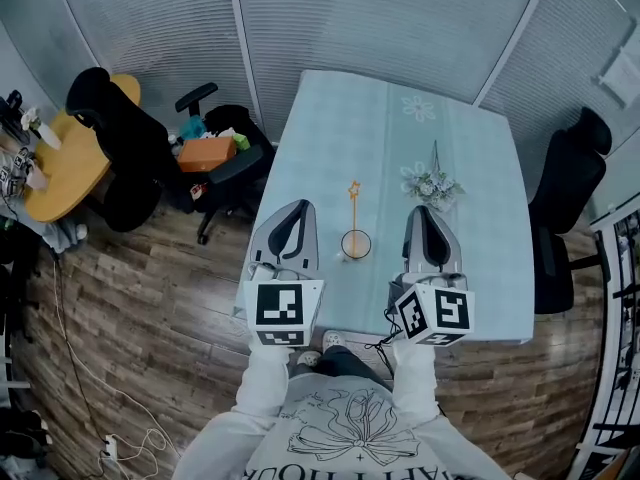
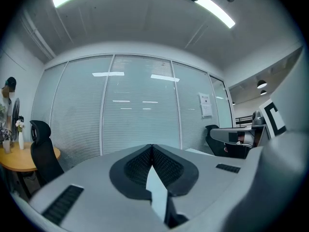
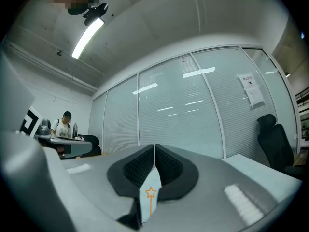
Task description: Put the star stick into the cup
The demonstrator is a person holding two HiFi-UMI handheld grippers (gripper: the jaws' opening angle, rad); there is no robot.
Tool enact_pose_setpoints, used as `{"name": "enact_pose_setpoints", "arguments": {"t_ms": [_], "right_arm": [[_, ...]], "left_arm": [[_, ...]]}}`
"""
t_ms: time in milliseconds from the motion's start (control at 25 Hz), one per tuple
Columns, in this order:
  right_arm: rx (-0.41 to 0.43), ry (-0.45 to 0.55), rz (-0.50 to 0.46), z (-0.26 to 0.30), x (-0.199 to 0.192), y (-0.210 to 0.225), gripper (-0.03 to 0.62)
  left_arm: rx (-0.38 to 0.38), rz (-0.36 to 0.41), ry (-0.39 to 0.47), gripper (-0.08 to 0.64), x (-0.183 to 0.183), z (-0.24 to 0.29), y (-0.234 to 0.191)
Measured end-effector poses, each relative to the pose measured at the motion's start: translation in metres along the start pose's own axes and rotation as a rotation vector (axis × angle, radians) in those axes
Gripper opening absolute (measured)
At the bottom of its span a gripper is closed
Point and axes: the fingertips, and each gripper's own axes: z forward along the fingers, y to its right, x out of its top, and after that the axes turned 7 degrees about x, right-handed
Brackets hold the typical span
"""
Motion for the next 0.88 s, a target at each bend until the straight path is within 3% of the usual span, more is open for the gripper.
{"name": "enact_pose_setpoints", "arguments": {"t_ms": [880], "right_arm": [[-0.025,0.01,-0.019,-0.017,0.014,0.001,0.011]], "left_arm": [[-0.007,0.009,0.033,0.005,0.014,-0.017,0.008]]}}
